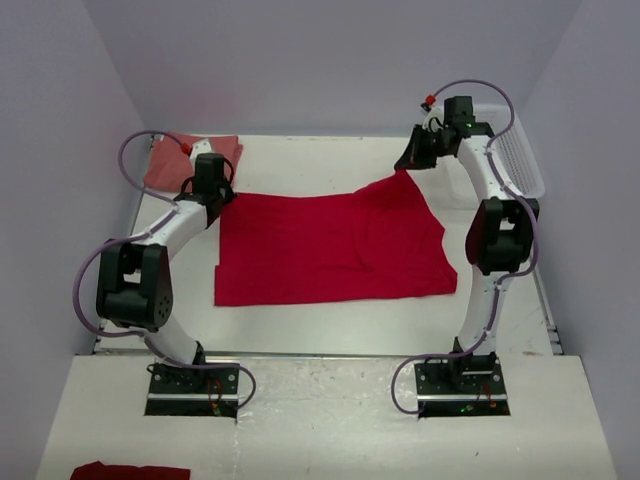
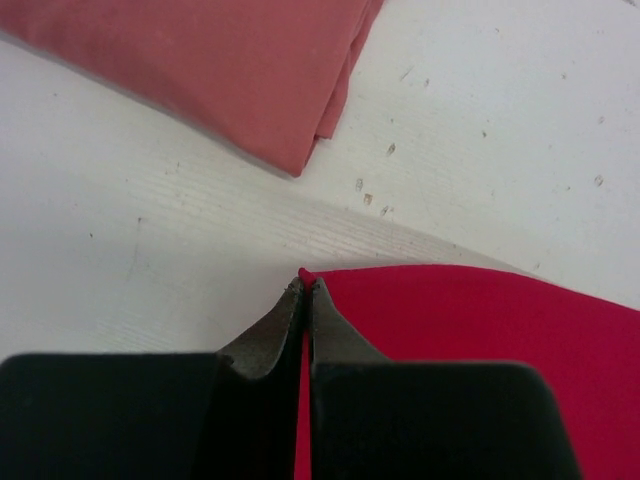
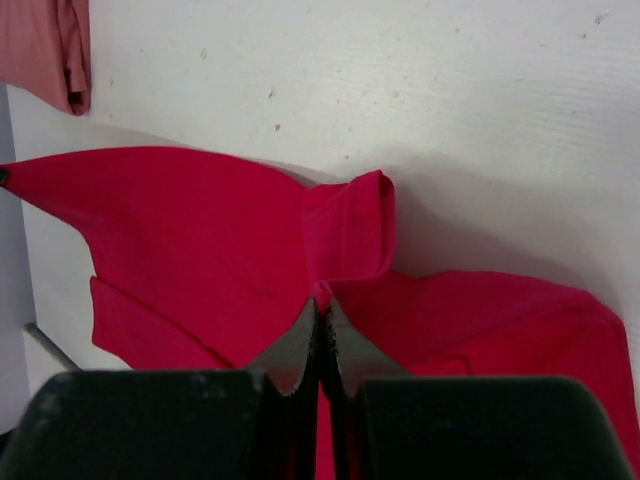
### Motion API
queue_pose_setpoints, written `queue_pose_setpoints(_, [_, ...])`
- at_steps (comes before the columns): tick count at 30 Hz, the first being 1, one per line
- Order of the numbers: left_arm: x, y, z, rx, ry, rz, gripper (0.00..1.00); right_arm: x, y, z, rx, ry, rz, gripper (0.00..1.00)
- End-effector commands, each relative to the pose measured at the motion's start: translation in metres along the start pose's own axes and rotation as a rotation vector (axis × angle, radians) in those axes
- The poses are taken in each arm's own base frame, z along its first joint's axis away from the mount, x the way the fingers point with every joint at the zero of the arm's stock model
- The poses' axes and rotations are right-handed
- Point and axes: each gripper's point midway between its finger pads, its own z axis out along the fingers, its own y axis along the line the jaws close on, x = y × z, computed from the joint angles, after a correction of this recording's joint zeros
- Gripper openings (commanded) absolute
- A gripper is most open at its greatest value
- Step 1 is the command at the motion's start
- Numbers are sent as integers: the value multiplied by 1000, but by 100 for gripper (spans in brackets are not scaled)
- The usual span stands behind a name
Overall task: Fold and stack the t-shirts
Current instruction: Fold the other side of the tshirt into a rectangle
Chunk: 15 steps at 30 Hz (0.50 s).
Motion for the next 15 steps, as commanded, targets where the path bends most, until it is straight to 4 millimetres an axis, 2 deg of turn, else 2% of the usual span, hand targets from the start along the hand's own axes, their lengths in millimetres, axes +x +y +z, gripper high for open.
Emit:
queue_pose_setpoints(1, [-13,-10,-13,38,-47,-49,0,-28,37,-52,6,-159,-87,0])
queue_pose_setpoints(2, [-12,-11,-14,42,-42,-47,0,-22,35,-51,10,-155,-79,0])
queue_pose_setpoints(6, [-10,-7,-21,28,-31,-42,0,-13,37,-67,45,-166,-59,0])
queue_pose_setpoints(15, [-2,8,-40,-1,-16,-31,0,27,26,-65,77,-115,8,0])
